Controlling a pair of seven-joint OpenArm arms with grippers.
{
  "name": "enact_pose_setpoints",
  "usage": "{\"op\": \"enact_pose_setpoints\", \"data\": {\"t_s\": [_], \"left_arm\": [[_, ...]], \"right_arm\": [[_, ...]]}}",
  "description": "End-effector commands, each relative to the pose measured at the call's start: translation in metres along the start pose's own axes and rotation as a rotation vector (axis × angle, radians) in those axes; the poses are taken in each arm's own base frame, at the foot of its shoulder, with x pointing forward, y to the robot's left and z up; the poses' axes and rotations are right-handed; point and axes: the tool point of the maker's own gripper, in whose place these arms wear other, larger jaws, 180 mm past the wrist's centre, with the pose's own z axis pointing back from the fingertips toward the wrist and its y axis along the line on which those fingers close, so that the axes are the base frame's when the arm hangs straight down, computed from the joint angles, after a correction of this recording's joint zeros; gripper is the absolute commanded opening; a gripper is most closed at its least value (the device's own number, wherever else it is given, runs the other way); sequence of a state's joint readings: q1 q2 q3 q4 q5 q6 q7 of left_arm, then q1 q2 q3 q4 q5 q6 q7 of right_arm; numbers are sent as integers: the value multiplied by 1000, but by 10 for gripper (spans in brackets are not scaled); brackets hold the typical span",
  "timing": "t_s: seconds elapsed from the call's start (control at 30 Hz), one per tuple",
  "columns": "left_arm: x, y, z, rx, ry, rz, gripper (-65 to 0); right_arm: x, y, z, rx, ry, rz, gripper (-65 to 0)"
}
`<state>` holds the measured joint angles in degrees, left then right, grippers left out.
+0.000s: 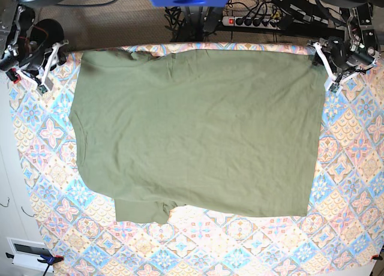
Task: Layout the t-shirt on the table in an organized manner, then fold the t-shirt properly
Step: 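Lay the shirt flat on the cloth, holding its shoulders with both grippers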
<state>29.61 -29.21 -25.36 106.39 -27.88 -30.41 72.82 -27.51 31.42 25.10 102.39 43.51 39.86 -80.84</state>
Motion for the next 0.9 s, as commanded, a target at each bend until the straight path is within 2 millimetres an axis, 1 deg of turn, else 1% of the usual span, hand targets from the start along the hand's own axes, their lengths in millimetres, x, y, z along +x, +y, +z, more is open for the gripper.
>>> {"op": "enact_pose_setpoints", "data": {"t_s": [0.0, 0.1, 0.17, 0.2, 0.3, 0.47, 0.5, 0.53, 0.6, 0.7, 0.8, 0.87], "left_arm": [[4, 3, 4, 12, -16, -6, -357], [3, 1, 3, 8, -17, 0, -379], [1, 2, 3, 10, -13, 2, -389], [-4, 5, 5, 18, -6, 11, -392], [-9, 20, 13, 62, -26, 75, -386], [-15, 45, 27, 136, -64, 171, -384], [-18, 47, 26, 138, -67, 204, -384], [-13, 52, 24, 142, -87, 231, -384], [-15, 57, 15, 133, -84, 278, -384], [-31, 60, -7, 86, -43, 375, -384], [-37, 59, -20, 56, -25, 424, -384], [-35, 51, -25, 29, -37, 443, -384]], "right_arm": [[11, -2, 6, -7, -28, 31, -447], [13, 9, -2, 26, -26, 58, -449], [24, 20, -7, 56, -75, 78, -449], [31, 27, -10, 74, -108, 89, -449], [44, 41, -15, 116, -167, 112, -450], [47, 45, -17, 127, -177, 120, -450], [46, 45, -17, 126, -176, 120, -450], [47, 45, -17, 125, -178, 121, -450], [47, 45, -17, 125, -178, 121, -450], [47, 45, -17, 125, -179, 120, -450], [47, 44, -16, 123, -180, 119, -450], [47, 43, -16, 122, -181, 118, -450]]}}
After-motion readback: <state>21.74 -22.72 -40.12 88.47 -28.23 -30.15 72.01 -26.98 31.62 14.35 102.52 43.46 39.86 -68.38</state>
